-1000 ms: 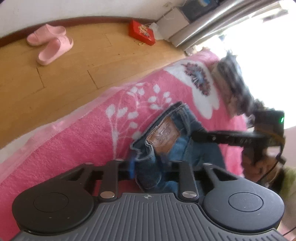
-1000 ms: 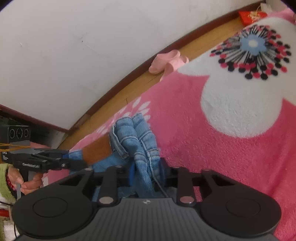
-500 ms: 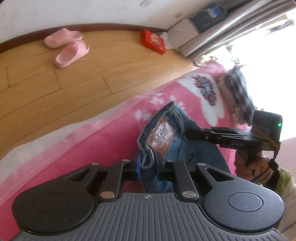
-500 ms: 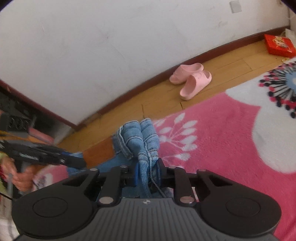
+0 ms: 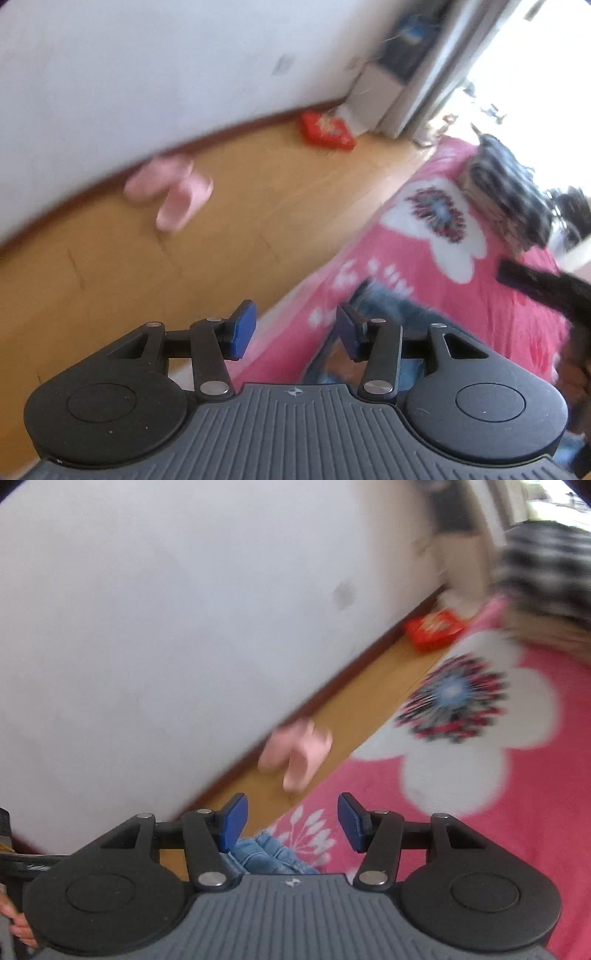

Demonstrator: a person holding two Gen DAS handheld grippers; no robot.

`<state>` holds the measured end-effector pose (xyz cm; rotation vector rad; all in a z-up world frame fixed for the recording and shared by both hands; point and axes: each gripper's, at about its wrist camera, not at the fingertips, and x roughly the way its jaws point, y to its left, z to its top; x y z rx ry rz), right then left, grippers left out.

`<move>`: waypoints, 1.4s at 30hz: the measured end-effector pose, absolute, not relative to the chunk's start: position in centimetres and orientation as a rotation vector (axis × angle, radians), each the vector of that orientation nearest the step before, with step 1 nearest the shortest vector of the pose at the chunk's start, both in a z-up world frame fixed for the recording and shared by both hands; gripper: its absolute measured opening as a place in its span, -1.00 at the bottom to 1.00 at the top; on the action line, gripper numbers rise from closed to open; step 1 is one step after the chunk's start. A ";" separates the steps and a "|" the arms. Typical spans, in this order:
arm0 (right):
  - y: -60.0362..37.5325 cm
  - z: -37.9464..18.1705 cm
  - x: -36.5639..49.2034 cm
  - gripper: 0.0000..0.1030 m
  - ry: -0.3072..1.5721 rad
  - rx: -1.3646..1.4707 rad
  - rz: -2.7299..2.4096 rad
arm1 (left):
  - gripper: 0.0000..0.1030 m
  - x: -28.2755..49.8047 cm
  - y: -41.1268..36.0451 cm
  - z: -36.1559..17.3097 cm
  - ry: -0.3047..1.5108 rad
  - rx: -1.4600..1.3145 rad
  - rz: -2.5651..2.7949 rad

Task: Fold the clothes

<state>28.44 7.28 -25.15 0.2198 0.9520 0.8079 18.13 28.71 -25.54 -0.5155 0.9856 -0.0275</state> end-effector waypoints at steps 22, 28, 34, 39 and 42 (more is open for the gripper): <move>-55.5 -27.6 1.3 0.16 0.756 1.080 -0.738 | -0.04 22.8 -2.0 -30.3 1.043 0.280 -0.357; -59.7 -32.9 1.4 0.01 0.626 1.319 -0.774 | -0.01 23.1 -3.1 -30.5 1.073 0.317 -0.299; -59.4 -31.5 1.5 -0.77 0.525 1.262 -0.742 | 0.04 23.3 -3.5 -30.4 1.086 0.331 -0.267; -58.3 -28.4 2.7 -0.83 0.454 1.222 -0.646 | 0.04 23.2 -3.4 -30.5 1.078 0.326 -0.269; -58.0 -26.2 5.5 -0.84 0.416 1.192 -0.548 | 0.04 23.2 -3.2 -30.5 1.076 0.317 -0.275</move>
